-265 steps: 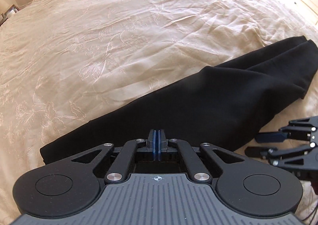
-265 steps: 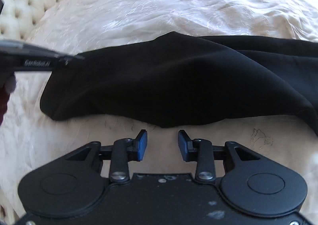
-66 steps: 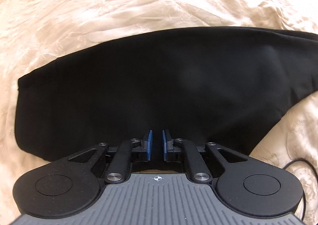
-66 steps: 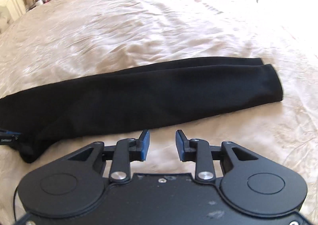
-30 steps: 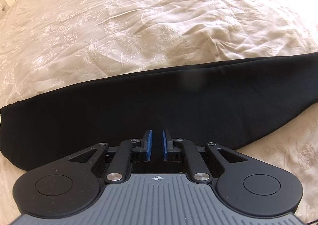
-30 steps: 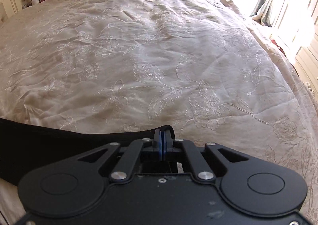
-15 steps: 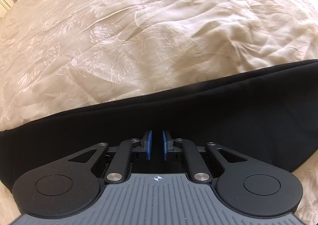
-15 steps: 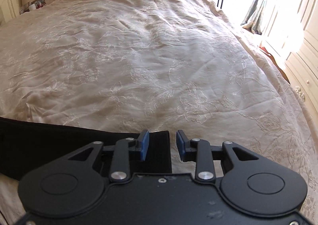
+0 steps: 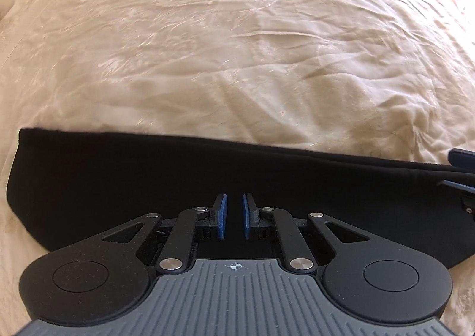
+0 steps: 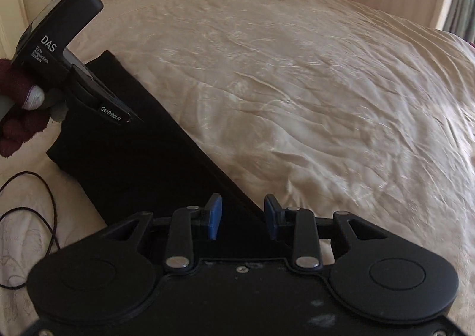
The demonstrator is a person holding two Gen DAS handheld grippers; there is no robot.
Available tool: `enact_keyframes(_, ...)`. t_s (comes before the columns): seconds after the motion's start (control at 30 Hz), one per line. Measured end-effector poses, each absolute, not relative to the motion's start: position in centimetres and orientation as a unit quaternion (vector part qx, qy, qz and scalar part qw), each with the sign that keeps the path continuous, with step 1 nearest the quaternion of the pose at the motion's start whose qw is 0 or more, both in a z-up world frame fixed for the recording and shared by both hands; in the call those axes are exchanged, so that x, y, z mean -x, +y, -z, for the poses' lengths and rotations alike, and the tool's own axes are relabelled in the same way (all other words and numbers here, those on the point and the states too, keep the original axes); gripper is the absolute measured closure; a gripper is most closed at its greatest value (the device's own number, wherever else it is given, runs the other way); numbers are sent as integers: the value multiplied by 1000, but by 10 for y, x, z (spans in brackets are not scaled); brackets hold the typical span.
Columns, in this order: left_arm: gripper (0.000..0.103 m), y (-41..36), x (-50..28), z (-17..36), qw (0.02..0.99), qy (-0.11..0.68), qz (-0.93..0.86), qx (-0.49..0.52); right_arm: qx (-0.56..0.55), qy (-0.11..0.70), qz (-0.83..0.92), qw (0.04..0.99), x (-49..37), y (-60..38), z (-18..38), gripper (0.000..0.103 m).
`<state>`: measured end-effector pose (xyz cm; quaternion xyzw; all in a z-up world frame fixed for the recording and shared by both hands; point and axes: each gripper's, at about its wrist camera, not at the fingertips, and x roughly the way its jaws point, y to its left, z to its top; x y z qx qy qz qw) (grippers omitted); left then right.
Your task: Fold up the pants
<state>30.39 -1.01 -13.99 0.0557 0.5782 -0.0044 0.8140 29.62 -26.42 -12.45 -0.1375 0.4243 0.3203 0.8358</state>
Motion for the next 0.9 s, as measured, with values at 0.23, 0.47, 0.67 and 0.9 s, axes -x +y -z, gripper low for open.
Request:
enact_keyframes(0.23,92,49,-262,138,806,590,-52,-24,204,419,-414,782,-329,-192,146,70)
enact_keyframes(0.47,91,82,-237,141,804,589,-79,-6,235,435,-448,745,-356,-152,166,72)
enact_keyframes(0.67,91,91,-234,140,811,580,-78,-3,260,451,-460,719,-366,-132,183,96)
enact_keyframes(0.9,91,85,-232,132,824,564,-62,-13,296,428,-439,733,-364,-129,178,101)
